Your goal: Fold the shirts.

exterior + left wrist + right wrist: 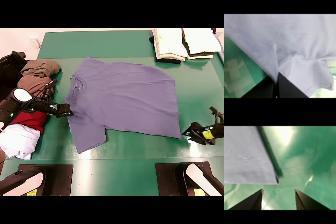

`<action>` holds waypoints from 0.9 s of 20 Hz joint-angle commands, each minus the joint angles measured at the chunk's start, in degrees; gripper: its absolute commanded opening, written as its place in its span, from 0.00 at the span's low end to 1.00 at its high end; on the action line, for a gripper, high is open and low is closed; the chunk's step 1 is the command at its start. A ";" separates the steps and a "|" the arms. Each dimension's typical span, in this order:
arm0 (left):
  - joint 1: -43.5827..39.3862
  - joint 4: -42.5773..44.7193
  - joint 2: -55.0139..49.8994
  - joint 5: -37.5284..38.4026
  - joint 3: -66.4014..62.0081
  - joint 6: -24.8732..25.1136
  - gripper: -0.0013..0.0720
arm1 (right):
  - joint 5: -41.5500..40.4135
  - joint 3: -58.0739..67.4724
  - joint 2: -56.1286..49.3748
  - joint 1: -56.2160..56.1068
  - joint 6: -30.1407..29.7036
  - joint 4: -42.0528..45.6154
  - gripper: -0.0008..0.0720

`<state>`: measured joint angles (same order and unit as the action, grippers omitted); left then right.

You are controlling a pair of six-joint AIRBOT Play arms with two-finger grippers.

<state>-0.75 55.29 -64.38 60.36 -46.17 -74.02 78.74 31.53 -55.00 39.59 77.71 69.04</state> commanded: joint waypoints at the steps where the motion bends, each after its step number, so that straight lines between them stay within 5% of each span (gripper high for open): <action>1: -0.02 -0.04 0.04 0.31 -0.20 -0.04 0.05 | -4.72 -3.67 -4.00 0.31 -2.23 -5.92 0.63; 4: -0.02 -0.04 0.04 0.61 -0.20 -0.11 0.05 | -8.35 -2.19 -8.28 -5.55 -2.38 -10.21 0.59; 8: -0.02 0.02 1.27 2.62 -0.26 -0.74 0.05 | -9.09 2.67 -10.01 -14.86 -2.73 -10.54 0.09; 9: -0.02 0.00 3.06 2.69 -0.44 -1.20 0.05 | -8.74 4.28 -8.96 -16.63 -3.06 -10.54 0.04; 13: -0.02 0.26 14.97 3.96 -9.66 -4.07 0.05 | -4.94 18.27 0.48 -21.05 -3.17 -10.60 0.03; 18: -0.02 3.76 25.14 2.62 -39.98 -6.29 0.05 | -4.90 48.70 11.61 -21.53 -3.13 -10.54 0.03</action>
<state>-0.78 56.64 -44.23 63.96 -71.59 -78.76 74.00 65.10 -48.88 18.57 74.59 58.61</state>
